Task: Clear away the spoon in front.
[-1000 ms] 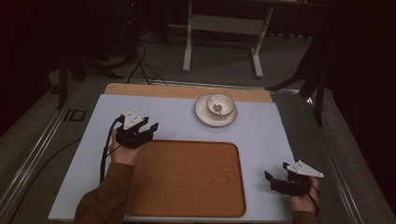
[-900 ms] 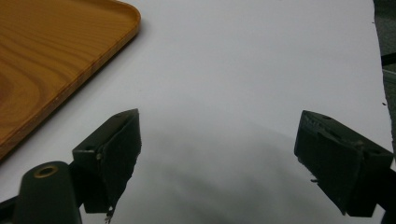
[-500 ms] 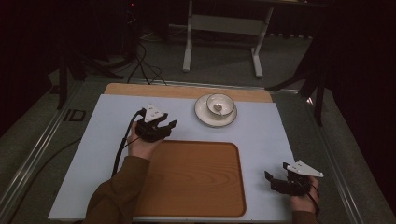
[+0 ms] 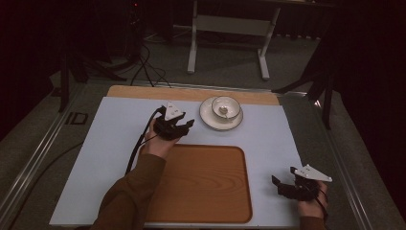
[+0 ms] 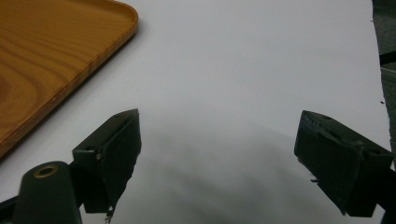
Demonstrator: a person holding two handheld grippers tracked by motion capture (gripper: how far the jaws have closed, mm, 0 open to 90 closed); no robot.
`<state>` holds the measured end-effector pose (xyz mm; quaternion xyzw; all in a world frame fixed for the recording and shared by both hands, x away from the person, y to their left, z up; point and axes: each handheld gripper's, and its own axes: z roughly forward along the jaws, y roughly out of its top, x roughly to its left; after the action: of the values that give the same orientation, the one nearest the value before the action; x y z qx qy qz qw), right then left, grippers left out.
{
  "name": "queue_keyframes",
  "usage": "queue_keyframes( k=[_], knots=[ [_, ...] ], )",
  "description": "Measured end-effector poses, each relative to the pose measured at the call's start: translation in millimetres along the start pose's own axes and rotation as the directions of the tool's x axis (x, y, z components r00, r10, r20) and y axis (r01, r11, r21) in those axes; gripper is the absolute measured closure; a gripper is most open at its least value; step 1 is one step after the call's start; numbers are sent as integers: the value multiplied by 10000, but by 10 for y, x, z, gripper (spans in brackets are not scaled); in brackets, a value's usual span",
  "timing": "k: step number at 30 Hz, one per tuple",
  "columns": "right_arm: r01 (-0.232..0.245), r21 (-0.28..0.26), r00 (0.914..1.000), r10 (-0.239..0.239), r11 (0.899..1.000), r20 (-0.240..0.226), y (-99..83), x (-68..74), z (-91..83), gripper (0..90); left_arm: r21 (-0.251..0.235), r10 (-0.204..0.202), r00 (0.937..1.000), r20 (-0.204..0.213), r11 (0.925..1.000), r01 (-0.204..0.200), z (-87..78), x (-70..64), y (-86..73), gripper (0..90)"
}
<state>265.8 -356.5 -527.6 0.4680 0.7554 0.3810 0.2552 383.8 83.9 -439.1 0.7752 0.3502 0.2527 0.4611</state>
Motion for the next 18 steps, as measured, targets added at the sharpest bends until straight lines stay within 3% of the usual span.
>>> queue_keyframes(
  k=[6, 18],
  knots=[
    [-20, 16, 10000, 20, 10000, -6, -1, -3, 3, 146, -120, -102, 9993, 368, 9999, 106, 108, -17, 58, 513],
    [-22, -16, 10000, 22, 10000, -17, -2, -7, -1, 146, 263, 274, 9980, 567, 9992, -289, 370, -136, 106, 496]
  ],
)
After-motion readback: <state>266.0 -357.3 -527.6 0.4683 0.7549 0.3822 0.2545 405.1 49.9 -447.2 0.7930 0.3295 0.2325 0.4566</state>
